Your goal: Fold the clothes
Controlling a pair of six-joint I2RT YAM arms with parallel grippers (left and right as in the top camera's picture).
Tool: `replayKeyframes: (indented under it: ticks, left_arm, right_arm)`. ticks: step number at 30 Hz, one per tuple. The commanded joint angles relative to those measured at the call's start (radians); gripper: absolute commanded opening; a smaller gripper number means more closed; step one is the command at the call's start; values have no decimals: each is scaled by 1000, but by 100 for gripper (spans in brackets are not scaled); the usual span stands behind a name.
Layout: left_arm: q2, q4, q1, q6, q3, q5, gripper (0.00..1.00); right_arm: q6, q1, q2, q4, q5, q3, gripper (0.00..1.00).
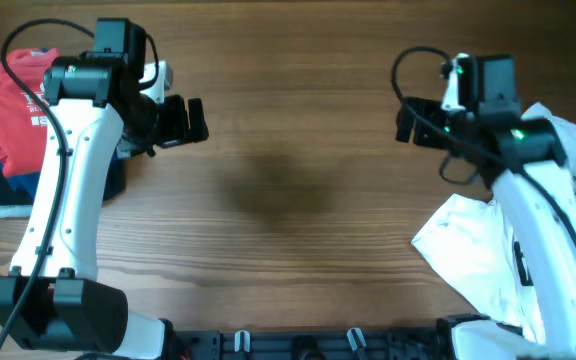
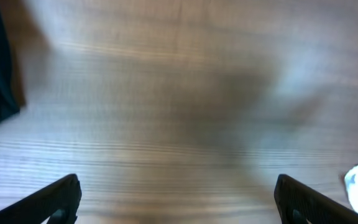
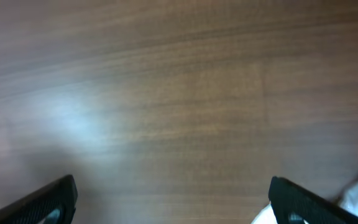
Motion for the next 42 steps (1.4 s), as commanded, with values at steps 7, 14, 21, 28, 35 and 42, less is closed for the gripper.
replayKeyframes:
  ticks: [7, 14, 21, 28, 35, 42]
  left_arm:
    - [-395, 216, -118, -61, -292, -89, 99]
    - [-823, 404, -172, -88, -603, -117, 100]
    - [-981, 412, -172, -88, -625, -116, 100]
    - [-988, 412, -172, -88, -625, -116, 100]
    - [-988, 412, -172, -88, -625, -116, 100]
    - [-988, 412, -172, -88, -625, -116, 100]
  right_arm:
    - [31, -2, -521, 4, 6, -253, 100]
    - [33, -2, -818, -40, -2, -355, 100]
    - [31, -2, -845, -117, -2, -356, 100]
    - [31, -2, -836, -116, -2, -356, 100]
    - [31, -2, -836, -117, -2, -356, 100]
    - [-25, -2, -864, -124, 10, -357, 100]
